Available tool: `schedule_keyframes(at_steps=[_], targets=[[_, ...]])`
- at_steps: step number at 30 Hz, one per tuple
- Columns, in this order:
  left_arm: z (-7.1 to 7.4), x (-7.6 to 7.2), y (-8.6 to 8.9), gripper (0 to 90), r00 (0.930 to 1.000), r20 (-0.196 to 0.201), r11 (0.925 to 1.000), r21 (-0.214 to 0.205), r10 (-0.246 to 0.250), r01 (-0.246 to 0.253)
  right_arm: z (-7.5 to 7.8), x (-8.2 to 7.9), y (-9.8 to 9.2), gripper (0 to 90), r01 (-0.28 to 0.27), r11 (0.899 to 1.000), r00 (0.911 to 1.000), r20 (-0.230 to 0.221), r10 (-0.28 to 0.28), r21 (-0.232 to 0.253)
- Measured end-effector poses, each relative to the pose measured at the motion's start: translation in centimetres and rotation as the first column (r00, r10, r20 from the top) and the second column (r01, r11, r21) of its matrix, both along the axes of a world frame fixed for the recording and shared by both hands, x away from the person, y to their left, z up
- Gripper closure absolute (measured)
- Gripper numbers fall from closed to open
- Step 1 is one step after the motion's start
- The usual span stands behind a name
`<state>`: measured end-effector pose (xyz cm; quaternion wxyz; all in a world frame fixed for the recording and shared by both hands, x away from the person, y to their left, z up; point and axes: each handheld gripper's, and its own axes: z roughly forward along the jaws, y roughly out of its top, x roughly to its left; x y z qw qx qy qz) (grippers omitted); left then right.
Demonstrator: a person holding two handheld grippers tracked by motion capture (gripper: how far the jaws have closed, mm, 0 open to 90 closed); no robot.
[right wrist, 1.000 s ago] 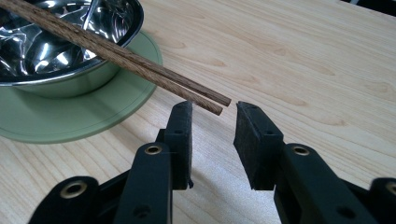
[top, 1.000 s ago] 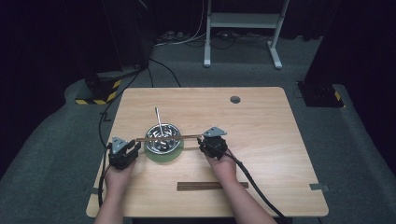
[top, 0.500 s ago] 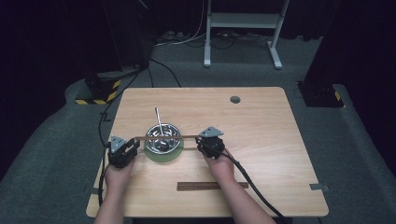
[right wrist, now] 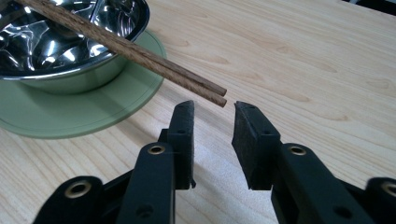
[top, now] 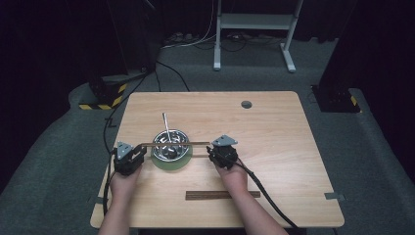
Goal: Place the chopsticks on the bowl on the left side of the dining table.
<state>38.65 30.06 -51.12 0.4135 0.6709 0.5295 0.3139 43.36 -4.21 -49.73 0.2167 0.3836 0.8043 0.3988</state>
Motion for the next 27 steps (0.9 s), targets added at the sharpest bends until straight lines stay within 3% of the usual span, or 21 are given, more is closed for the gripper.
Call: schedule_keyframes(at_steps=[5,13,27], targets=[[0.09,-0.08,0.15,71.5,1.0000,-0.003,1.0000,-0.001,0.007,-0.007,-0.11,-0.07,-0.01,75.4,-0.001,1.000,0.9998,0.021,0.001,-0.014],[0.01,-0.17,0.41,73.6,1.0000,-0.005,1.0000,-0.001,0.006,-0.006,-0.16,0.04,0.10,82.4,0.011,1.000,0.9998,0.015,-0.011,-0.014],[0.00,-0.17,0.53,78.3,0.9999,-0.009,0.9999,0.004,0.012,-0.012,-0.30,0.15,0.26,83.0,0.013,1.000,0.9996,0.027,-0.012,-0.022]])
